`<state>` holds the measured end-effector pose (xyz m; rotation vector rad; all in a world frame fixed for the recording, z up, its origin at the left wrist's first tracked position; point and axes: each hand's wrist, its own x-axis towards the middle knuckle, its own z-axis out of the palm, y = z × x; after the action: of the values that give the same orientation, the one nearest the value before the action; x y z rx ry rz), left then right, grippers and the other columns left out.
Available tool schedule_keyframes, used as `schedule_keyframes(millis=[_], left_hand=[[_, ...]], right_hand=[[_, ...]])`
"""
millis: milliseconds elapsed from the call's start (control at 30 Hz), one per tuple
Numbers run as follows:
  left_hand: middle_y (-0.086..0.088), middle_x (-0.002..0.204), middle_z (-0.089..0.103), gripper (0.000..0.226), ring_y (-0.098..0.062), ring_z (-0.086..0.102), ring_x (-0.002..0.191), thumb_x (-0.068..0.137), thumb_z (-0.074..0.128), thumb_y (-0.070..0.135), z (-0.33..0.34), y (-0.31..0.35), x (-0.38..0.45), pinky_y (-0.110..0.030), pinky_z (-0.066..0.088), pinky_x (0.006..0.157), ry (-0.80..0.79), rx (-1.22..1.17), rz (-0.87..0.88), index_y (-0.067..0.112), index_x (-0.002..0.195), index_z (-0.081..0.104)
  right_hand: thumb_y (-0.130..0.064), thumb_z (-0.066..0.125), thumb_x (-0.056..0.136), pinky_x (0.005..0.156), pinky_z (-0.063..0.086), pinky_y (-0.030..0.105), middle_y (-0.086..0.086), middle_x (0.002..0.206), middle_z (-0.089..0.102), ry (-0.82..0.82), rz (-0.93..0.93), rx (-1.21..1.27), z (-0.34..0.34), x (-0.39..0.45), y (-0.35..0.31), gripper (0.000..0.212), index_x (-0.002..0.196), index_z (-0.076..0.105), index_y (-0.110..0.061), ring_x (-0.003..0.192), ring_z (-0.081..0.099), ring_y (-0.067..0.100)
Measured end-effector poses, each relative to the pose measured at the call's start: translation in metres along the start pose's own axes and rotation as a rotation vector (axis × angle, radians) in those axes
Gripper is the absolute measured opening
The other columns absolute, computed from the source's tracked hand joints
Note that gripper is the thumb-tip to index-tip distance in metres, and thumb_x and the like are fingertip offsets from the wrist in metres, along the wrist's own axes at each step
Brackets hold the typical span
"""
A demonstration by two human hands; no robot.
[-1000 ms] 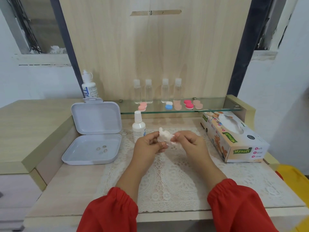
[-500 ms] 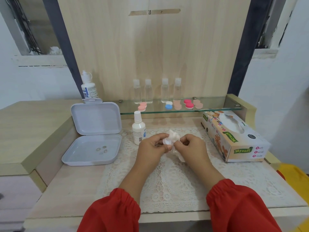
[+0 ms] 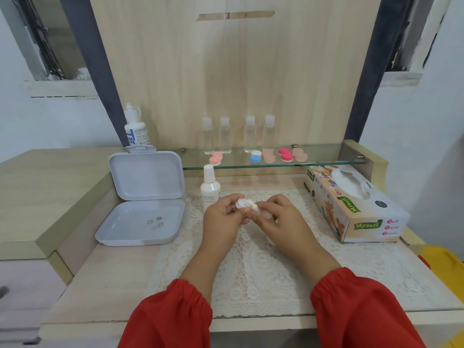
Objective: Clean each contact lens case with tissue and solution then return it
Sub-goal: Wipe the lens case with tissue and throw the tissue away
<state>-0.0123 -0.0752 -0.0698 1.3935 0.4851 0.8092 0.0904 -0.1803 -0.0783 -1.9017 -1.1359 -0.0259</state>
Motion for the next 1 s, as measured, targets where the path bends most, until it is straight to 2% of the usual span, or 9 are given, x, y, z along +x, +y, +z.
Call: schedule_keyframes(millis=[133, 267, 333, 400, 467, 567, 733, 900, 1000], left_hand=[[-0.012, 0.097, 0.072, 0.034, -0.019, 0.071, 0.083, 0.084, 0.066, -0.003, 0.0002, 0.0005, -0.0013, -0.021, 0.056, 0.070, -0.056, 0.019, 0.019, 0.004, 0.117, 0.063], [-0.014, 0.098, 0.072, 0.032, -0.018, 0.071, 0.082, 0.085, 0.065, -0.003, 0.0005, 0.0029, -0.0016, -0.020, 0.056, 0.069, -0.061, -0.038, 0.012, 0.003, 0.117, 0.063], [-0.016, 0.097, 0.072, 0.031, -0.022, 0.072, 0.083, 0.086, 0.065, -0.004, 0.0008, 0.0038, -0.0013, -0.021, 0.056, 0.069, -0.058, -0.078, 0.005, 0.003, 0.116, 0.063], [-0.017, 0.096, 0.072, 0.030, -0.025, 0.072, 0.083, 0.086, 0.064, -0.004, 0.0012, 0.0042, -0.0014, -0.021, 0.056, 0.070, -0.052, -0.083, 0.004, 0.004, 0.115, 0.063], [-0.017, 0.097, 0.072, 0.031, -0.025, 0.072, 0.083, 0.085, 0.065, -0.003, 0.0018, 0.0045, -0.0023, -0.021, 0.056, 0.069, -0.053, -0.071, 0.007, 0.005, 0.115, 0.063], [-0.015, 0.097, 0.072, 0.032, -0.023, 0.072, 0.083, 0.085, 0.066, -0.004, 0.0019, 0.0039, -0.0027, -0.021, 0.056, 0.070, -0.072, -0.051, 0.004, 0.006, 0.116, 0.064], [-0.010, 0.095, 0.074, 0.031, -0.023, 0.072, 0.083, 0.086, 0.065, -0.003, 0.0014, 0.0038, -0.0042, -0.024, 0.057, 0.073, -0.117, -0.013, -0.001, 0.009, 0.114, 0.065], [-0.009, 0.088, 0.075, 0.026, -0.020, 0.071, 0.076, 0.086, 0.064, -0.004, 0.0011, 0.0053, -0.0058, -0.024, 0.058, 0.071, -0.156, -0.003, 0.000, 0.014, 0.103, 0.068], [-0.010, 0.090, 0.074, 0.026, -0.020, 0.070, 0.077, 0.085, 0.064, -0.005, 0.0027, 0.0061, -0.0069, -0.022, 0.057, 0.070, -0.140, 0.004, 0.017, 0.015, 0.101, 0.069]], right_hand=[[-0.023, 0.072, 0.085, 0.069, 0.048, 0.026, -0.011, 0.087, 0.054, 0.091, -0.051, -0.022, 0.0016, 0.0013, 0.0033, 0.008, 0.092, 0.074, -0.019, 0.079, 0.054, 0.004], [-0.012, 0.077, 0.078, 0.068, 0.042, 0.011, -0.009, 0.080, 0.056, 0.137, 0.088, 0.360, 0.0008, 0.0028, -0.0018, 0.009, 0.079, 0.074, -0.021, 0.072, 0.054, -0.002], [-0.012, 0.075, 0.080, 0.072, 0.047, 0.018, -0.001, 0.085, 0.062, 0.151, 0.204, 0.591, 0.0023, 0.0055, -0.0018, 0.007, 0.078, 0.074, -0.018, 0.076, 0.058, 0.003], [-0.018, 0.072, 0.085, 0.078, 0.050, 0.035, 0.012, 0.094, 0.067, 0.215, 0.307, 0.744, 0.0023, 0.0076, 0.0013, 0.002, 0.084, 0.073, -0.017, 0.082, 0.061, 0.017], [-0.024, 0.064, 0.091, 0.078, 0.049, 0.039, 0.017, 0.096, 0.067, 0.241, 0.339, 0.693, -0.0006, 0.0087, 0.0041, 0.012, 0.090, 0.072, -0.014, 0.083, 0.061, 0.021], [-0.013, 0.051, 0.096, 0.067, 0.042, 0.032, 0.015, 0.075, 0.058, 0.187, 0.308, 0.634, -0.0031, 0.0087, 0.0022, 0.025, 0.083, 0.063, 0.005, 0.070, 0.053, 0.016], [0.002, 0.054, 0.090, 0.081, 0.052, 0.021, -0.005, 0.100, 0.074, 0.068, 0.287, 0.716, -0.0042, 0.0072, 0.0021, 0.031, 0.102, 0.074, -0.018, 0.097, 0.068, 0.007], [0.009, 0.046, 0.091, 0.082, 0.056, 0.027, 0.008, 0.104, 0.073, -0.080, 0.299, 0.917, -0.0065, 0.0063, 0.0005, 0.033, 0.108, 0.070, -0.005, 0.098, 0.069, 0.017], [0.008, 0.052, 0.091, 0.085, 0.054, 0.022, 0.002, 0.105, 0.074, -0.081, 0.222, 0.843, -0.0054, 0.0050, 0.0015, 0.030, 0.110, 0.069, -0.009, 0.101, 0.068, 0.012]])
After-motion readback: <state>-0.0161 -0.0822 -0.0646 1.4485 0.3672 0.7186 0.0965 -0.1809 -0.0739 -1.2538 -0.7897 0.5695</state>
